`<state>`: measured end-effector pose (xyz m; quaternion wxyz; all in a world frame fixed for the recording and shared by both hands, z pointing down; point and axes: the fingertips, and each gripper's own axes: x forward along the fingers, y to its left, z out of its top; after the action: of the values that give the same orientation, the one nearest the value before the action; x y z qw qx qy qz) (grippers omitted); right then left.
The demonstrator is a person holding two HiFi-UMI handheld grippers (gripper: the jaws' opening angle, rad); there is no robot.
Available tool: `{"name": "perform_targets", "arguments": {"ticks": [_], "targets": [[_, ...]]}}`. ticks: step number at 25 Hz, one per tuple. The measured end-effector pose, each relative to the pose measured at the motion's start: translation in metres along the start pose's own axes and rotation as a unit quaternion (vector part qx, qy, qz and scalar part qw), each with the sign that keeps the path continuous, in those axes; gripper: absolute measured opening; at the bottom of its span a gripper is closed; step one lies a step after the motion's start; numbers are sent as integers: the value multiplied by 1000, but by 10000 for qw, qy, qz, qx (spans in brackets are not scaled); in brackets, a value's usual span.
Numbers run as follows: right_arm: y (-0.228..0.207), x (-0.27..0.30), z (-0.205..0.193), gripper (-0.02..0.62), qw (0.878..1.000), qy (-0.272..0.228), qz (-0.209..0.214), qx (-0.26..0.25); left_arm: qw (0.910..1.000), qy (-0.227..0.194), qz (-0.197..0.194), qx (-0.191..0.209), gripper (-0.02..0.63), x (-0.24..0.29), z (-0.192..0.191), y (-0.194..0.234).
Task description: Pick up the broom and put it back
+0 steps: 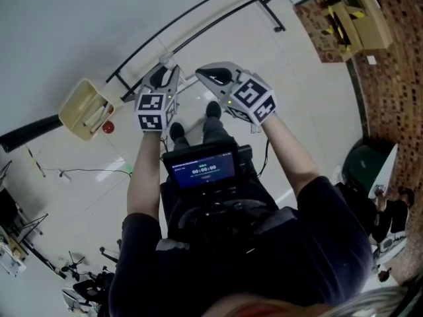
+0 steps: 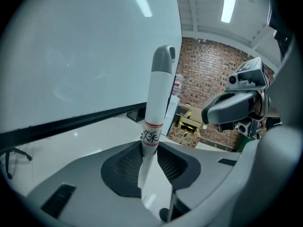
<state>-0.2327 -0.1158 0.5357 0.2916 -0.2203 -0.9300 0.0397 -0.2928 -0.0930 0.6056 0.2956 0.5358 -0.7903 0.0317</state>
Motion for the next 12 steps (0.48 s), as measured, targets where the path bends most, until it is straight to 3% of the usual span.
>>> {"name": "perform_targets", "arguments": {"ticks": [6,12], "targets": [[-13,-17,-15,18,9995,-21,-291,121,9996,-59,-183,206,95,1,32,-15],[-12,-36,-27,20,9983,-56,-318,479,9988,-218,-403,193,95,-11,66,-34]]}}
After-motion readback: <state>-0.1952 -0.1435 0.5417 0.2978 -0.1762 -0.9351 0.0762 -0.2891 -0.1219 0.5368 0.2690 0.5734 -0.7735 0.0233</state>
